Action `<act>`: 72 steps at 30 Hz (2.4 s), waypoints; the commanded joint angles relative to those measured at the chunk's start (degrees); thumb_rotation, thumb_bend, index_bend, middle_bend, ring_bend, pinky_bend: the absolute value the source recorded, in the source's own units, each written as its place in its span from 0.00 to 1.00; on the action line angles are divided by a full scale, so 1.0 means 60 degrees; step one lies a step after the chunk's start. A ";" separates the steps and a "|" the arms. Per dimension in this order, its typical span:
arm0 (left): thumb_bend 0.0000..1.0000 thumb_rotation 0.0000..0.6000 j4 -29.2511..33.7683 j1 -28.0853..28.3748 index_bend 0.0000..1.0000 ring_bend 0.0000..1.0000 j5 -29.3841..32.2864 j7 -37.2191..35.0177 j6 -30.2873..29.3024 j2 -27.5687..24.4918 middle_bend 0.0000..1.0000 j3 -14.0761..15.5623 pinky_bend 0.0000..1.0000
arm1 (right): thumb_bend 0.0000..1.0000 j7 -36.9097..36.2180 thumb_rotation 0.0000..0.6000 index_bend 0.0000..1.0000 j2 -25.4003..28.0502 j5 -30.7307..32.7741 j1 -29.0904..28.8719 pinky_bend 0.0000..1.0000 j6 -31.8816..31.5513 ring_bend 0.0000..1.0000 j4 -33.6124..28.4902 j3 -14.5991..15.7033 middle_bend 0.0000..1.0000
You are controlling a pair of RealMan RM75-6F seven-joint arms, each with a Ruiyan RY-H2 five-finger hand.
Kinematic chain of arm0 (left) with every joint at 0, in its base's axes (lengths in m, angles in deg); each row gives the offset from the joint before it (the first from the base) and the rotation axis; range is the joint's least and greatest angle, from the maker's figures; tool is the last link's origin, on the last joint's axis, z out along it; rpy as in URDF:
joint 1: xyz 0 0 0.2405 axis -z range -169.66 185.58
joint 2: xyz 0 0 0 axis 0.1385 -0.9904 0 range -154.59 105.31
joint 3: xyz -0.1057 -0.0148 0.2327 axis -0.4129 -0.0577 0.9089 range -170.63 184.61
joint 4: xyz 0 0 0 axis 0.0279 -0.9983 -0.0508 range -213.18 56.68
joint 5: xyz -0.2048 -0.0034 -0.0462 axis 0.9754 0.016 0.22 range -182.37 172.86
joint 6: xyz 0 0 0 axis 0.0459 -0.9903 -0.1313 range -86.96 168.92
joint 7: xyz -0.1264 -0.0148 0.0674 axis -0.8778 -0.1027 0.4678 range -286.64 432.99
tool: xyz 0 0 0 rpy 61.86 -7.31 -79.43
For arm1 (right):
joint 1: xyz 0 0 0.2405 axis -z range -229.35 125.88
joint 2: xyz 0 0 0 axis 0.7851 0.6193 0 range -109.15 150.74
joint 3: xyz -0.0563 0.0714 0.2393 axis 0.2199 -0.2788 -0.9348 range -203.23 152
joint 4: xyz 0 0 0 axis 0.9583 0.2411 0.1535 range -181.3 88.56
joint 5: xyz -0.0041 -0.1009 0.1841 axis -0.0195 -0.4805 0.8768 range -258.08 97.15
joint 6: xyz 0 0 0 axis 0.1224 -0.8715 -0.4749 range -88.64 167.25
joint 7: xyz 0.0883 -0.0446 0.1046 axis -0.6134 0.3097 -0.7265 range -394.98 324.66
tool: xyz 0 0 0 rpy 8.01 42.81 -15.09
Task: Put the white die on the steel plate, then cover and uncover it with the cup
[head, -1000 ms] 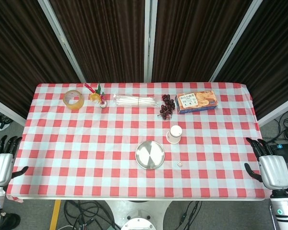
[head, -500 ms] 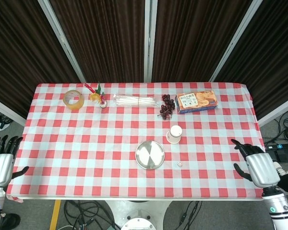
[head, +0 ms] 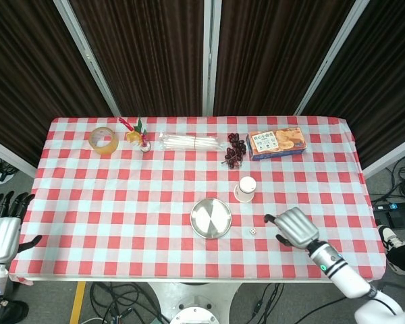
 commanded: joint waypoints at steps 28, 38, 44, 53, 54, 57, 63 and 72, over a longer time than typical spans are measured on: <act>0.00 1.00 -0.0270 -0.0036 0.14 0.02 0.0033 -0.0394 0.0068 0.0080 0.13 0.0003 0.04 | 0.22 0.0665 1.00 0.47 -0.2336 0.0871 -0.1320 0.94 0.0805 0.88 0.2182 0.0309 0.87; 0.00 1.00 -0.0410 -0.0066 0.14 0.02 0.0070 -0.0606 0.0069 0.0116 0.13 -0.0016 0.04 | 0.31 0.0648 1.00 0.66 -0.2383 0.0977 -0.1459 0.96 0.0594 0.90 0.2094 0.0237 0.87; 0.00 1.00 -0.0438 -0.0068 0.14 0.02 0.0071 -0.0527 0.0084 0.0094 0.13 -0.0005 0.04 | 0.31 0.0490 1.00 0.67 -0.2223 0.1220 -0.2017 0.96 0.0884 0.90 0.1535 -0.0292 0.87; 0.00 1.00 -0.0405 -0.0155 0.14 0.02 0.0096 -0.0534 0.0010 0.0091 0.13 0.0020 0.04 | 0.31 0.1673 1.00 0.59 -0.3368 0.2509 -0.3421 0.96 0.2422 0.89 0.2192 -0.0896 0.86; 0.00 1.00 -0.0410 -0.0162 0.14 0.02 0.0095 -0.0539 -0.0001 0.0095 0.13 0.0020 0.04 | 0.31 0.1778 1.00 0.58 -0.3520 0.2617 -0.3527 0.96 0.2508 0.89 0.2310 -0.0909 0.86; 0.00 1.00 -0.0424 -0.0188 0.14 0.02 0.0099 -0.0556 -0.0014 0.0105 0.13 0.0031 0.04 | 0.30 0.1956 1.00 0.54 -0.3965 0.2905 -0.3778 0.96 0.2601 0.89 0.2662 -0.0972 0.86; 0.00 1.00 -0.0458 -0.0205 0.14 0.02 0.0109 -0.0593 -0.0019 0.0095 0.13 0.0021 0.04 | 0.22 0.1979 1.00 0.24 -0.4191 0.2989 -0.3954 0.90 0.2395 0.76 0.2701 -0.0917 0.74; 0.00 1.00 -0.0506 -0.0231 0.14 0.02 0.0077 -0.0697 -0.0040 0.0103 0.13 0.0026 0.04 | 0.13 0.0922 1.00 0.04 -0.2775 0.2246 -0.3142 0.33 0.0384 0.18 0.1320 -0.1063 0.27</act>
